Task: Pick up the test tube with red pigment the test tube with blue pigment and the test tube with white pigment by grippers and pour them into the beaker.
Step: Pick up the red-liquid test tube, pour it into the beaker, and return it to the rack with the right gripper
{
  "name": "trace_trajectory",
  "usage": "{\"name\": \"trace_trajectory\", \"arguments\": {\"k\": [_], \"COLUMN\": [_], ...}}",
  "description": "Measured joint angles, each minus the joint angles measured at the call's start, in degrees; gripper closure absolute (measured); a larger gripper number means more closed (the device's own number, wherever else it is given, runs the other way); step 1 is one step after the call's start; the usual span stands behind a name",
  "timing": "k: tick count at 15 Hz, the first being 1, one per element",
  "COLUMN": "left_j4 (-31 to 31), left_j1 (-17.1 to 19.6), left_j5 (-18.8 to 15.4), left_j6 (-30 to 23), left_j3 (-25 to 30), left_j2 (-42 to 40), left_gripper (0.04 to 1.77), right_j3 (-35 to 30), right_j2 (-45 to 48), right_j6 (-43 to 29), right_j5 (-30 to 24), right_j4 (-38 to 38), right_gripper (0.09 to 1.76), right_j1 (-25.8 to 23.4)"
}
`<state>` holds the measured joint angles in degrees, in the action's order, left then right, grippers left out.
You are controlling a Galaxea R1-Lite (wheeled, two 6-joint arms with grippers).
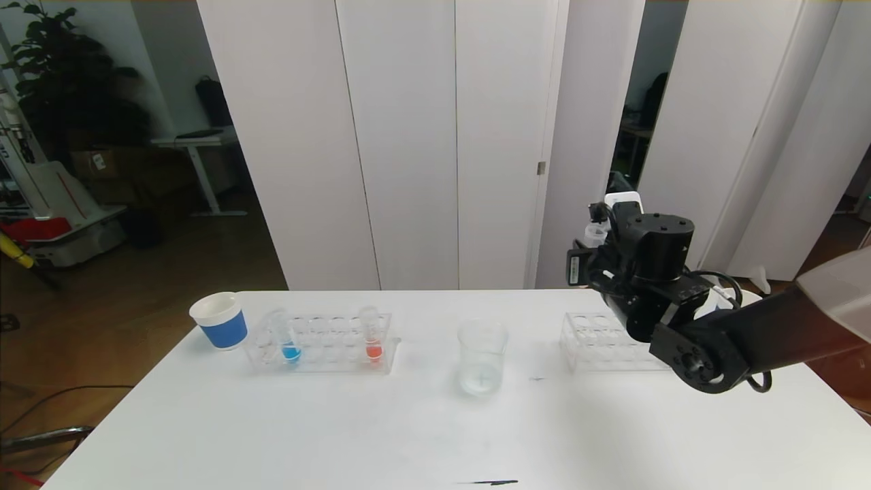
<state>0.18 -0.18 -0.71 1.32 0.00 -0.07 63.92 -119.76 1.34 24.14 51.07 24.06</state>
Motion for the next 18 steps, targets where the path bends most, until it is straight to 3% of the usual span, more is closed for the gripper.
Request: {"name": "trace_trajectory", "arguments": {"k": [2, 4, 10, 12, 16, 18], "left_j4": [0.0, -0.02, 0.0, 0.0, 0.0, -0.02], "left_j1": [0.0, 0.0, 0.0, 0.0, 0.0, 0.0], "left_j5": [0.0, 0.02, 0.0, 0.02, 0.02, 0.0], "left_j6": [0.0, 0.0, 0.0, 0.0, 0.0, 0.0], "left_j3": [0.0, 0.0, 0.0, 0.0, 0.0, 0.0], "left_j2": [0.0, 0.0, 0.0, 0.0, 0.0, 0.0], "left_gripper": [0.06, 0.06, 0.06, 0.06, 0.06, 0.06], "right_j3": [7.67, 12.85, 15.35, 14.88, 13.76, 13.29], "right_j2": [1.07, 1.73, 1.88, 1.73, 0.44, -0.74], "right_j6": [-0.18, -0.41, 2.46, 9.57, 18.36, 23.63], "right_j5": [-5.6, -15.37, -43.76, -46.3, -46.37, -46.26], "right_j4": [-10.17, -16.42, -17.36, -17.34, -16.48, -11.35], "right_gripper": [1.27, 1.27, 1.27, 1.27, 1.27, 1.27], "right_j1": [-0.61, -1.38, -3.82, -4.44, -3.18, -2.13]}}
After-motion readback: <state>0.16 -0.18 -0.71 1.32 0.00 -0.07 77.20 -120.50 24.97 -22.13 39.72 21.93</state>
